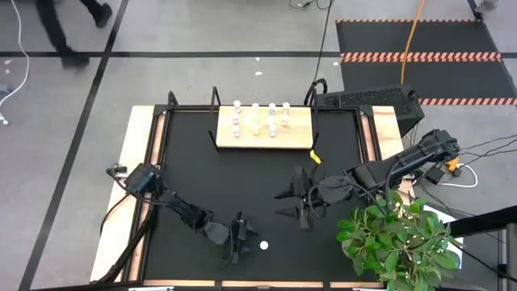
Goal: Pick and place medicine bottles onto shelf by color
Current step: Put the orange pill bottle on the shelf aligned with the other orange pill bottles
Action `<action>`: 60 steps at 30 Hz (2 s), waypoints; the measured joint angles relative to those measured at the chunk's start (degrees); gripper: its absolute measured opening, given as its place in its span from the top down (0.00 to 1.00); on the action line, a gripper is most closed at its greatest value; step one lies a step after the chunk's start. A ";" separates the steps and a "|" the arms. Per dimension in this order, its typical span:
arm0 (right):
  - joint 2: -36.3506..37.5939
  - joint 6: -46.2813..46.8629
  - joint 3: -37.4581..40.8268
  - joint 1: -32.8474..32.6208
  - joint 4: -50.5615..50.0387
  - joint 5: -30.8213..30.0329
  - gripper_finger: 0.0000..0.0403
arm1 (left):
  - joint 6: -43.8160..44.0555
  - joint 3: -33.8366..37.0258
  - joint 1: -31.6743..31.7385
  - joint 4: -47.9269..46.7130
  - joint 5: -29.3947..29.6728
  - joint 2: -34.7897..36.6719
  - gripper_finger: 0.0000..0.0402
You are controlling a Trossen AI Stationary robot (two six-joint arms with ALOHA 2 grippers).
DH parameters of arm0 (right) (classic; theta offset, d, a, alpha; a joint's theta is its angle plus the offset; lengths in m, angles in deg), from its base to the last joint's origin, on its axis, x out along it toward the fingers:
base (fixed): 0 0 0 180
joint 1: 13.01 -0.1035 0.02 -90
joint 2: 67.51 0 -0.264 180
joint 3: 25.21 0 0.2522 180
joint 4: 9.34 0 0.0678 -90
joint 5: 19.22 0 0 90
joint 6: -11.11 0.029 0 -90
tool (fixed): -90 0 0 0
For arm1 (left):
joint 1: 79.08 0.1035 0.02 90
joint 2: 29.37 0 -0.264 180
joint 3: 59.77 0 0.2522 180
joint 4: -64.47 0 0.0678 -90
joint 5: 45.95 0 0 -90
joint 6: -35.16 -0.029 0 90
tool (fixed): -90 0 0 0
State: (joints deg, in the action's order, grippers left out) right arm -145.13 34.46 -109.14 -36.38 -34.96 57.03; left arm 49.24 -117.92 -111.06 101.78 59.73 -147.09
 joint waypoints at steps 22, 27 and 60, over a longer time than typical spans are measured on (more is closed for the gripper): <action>0.01 0.54 0.00 0.13 -1.52 0.45 0.48 | -2.32 -9.91 1.57 -0.14 -2.00 -10.05 0.77; 0.01 -0.09 0.00 0.13 -1.66 0.49 0.48 | -1.65 -9.89 1.75 -0.29 -2.30 -10.05 0.78; 0.02 4.46 0.00 0.02 -3.47 0.36 0.48 | -0.43 -9.60 3.11 -2.49 -5.54 -7.08 0.78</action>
State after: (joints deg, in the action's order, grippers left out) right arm -145.11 38.92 -109.14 -36.36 -38.43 57.39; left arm 48.81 -127.53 -107.95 99.29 54.19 -154.17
